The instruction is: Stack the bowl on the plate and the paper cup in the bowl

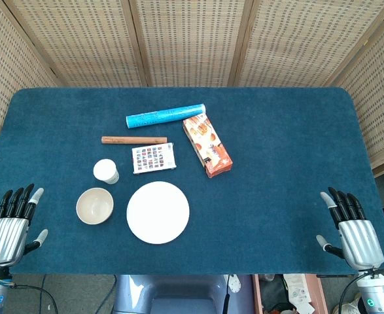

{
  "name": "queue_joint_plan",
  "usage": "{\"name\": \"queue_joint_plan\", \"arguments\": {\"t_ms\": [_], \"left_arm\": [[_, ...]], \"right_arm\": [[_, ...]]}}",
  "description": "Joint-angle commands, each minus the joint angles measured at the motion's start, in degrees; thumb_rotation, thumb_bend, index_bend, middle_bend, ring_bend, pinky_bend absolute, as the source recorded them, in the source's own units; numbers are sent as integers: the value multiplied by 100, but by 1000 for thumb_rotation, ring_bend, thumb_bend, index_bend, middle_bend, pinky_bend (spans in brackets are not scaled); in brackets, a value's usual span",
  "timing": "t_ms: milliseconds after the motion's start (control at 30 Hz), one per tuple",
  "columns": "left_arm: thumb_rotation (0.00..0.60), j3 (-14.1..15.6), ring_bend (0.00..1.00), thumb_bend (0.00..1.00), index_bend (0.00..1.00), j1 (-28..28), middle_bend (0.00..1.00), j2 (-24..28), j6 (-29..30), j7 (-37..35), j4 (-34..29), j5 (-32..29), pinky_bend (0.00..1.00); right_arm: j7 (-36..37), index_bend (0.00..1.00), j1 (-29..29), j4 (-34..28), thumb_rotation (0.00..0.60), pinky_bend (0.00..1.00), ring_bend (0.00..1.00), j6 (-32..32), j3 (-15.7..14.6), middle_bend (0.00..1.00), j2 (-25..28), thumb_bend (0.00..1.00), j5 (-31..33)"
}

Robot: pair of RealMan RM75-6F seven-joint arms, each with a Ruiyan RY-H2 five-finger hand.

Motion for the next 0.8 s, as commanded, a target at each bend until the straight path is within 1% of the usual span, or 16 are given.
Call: {"name": "queue_joint_plan", "arguments": {"t_ms": [33,800], "left_arm": [[600,-4,0,233,59,3,0,7,3,-12,0,-9,0],[600,-10,0,233,59,-22,0,1,-34,-25,23,-14,0]], "right_arm": [[-12,33,4,3,600,0,0,-14,-6,0,-7,201,0],[20,33,-8,-3,600,0,0,18,14,0,12,201,31]]}}
